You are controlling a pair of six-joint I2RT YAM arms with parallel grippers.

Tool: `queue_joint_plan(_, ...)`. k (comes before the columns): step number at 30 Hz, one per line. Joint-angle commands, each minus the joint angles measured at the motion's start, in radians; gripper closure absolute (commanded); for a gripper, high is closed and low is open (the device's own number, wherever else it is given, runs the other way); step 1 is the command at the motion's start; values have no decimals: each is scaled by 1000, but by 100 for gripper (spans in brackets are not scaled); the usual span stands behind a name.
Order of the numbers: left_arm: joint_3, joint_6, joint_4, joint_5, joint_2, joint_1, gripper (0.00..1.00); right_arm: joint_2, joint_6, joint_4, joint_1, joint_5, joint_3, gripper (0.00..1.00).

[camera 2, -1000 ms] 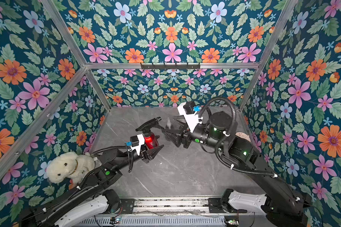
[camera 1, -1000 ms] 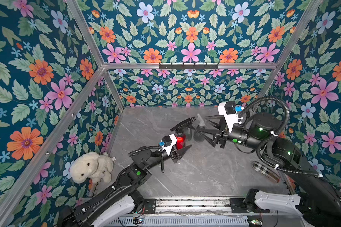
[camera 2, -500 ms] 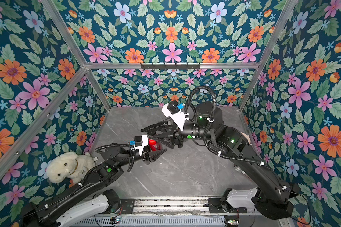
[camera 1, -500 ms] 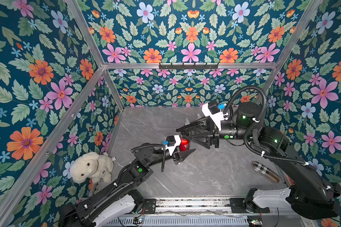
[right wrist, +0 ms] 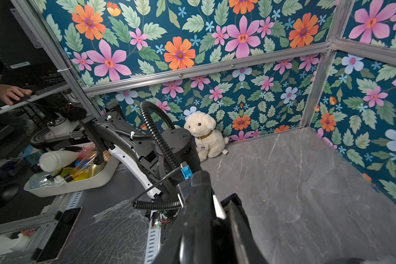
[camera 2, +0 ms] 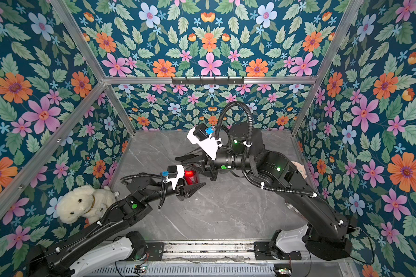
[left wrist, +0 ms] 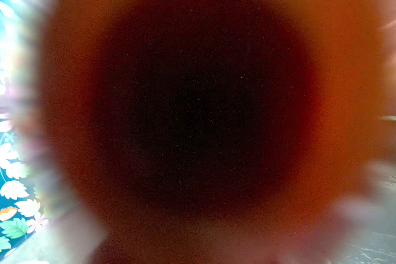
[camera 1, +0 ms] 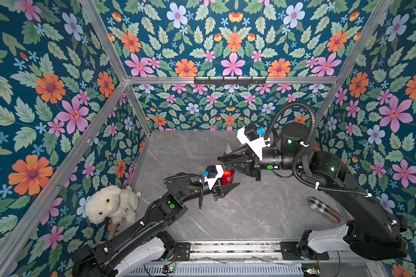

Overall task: Attach spray nozzles to spray bottles
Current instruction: Screw the spray nozzle on the spray bottle.

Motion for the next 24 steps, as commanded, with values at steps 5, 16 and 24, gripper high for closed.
queue_joint_plan(5,0,1,14,-53,-22,-1,100,14,-2,-60,11,59,6,91)
queue_joint_plan(16,-2,9,33,-226,-41,-2,100,69,28,-178,110,332,58,100)
queue_joint_plan(24,-1,20,55,-364,-40,-7,100,90,181,-142,162,513,-7,100)
